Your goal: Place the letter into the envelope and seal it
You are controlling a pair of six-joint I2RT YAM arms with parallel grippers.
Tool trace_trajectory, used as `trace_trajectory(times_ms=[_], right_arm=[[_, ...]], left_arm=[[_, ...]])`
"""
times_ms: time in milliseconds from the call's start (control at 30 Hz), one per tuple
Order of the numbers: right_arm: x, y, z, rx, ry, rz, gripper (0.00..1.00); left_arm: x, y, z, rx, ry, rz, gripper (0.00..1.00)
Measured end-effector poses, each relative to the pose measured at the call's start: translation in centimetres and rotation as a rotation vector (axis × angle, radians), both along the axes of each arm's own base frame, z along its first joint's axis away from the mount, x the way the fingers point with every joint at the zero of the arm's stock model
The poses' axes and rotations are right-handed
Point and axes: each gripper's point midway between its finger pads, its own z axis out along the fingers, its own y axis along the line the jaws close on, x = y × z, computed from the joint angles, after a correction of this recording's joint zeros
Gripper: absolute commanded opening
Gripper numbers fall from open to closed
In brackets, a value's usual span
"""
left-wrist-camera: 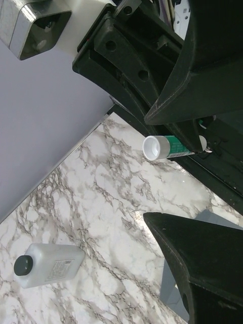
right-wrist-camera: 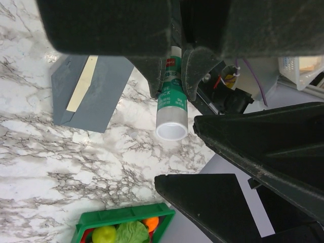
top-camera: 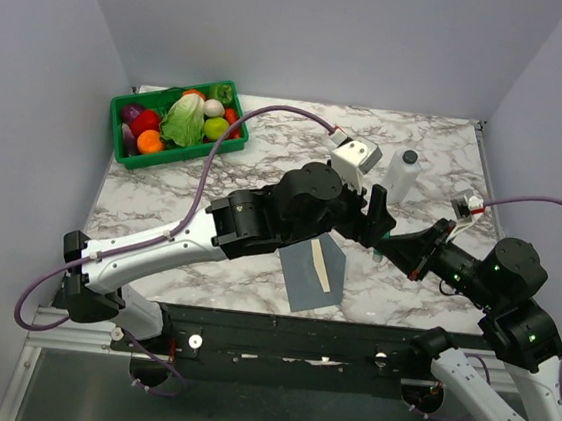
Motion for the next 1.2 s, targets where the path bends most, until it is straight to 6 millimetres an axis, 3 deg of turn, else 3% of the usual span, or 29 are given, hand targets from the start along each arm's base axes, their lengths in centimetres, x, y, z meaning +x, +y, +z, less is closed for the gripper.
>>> trace_trajectory(times_ms=[267, 633, 1033, 1200], right_arm=[[0.0, 0.0, 0.0, 0.001, -0.001, 0.000, 0.01], [-0.1, 0.1, 0.2, 0.004, -0.006, 0.008, 0.01], [-0.1, 0.1, 0.3, 0.006, -0.009, 0.010, 0.01], [-0.1, 0.1, 0.4, 0.010, -0.016, 0.011, 0.01]], left_arm=[[-0.1, -0.8, -0.9, 0.014, 0.016, -0.005, 0.75], [-0.3, -1.3, -0.3, -0.024, 0.022, -0.008, 0.62], [-0.8, -1.9, -0.2, -0.042, 0.032, -0.027, 0.60], [-0.9, -2.2, -0.2, -0.049, 0.038, -0.032, 0.52]])
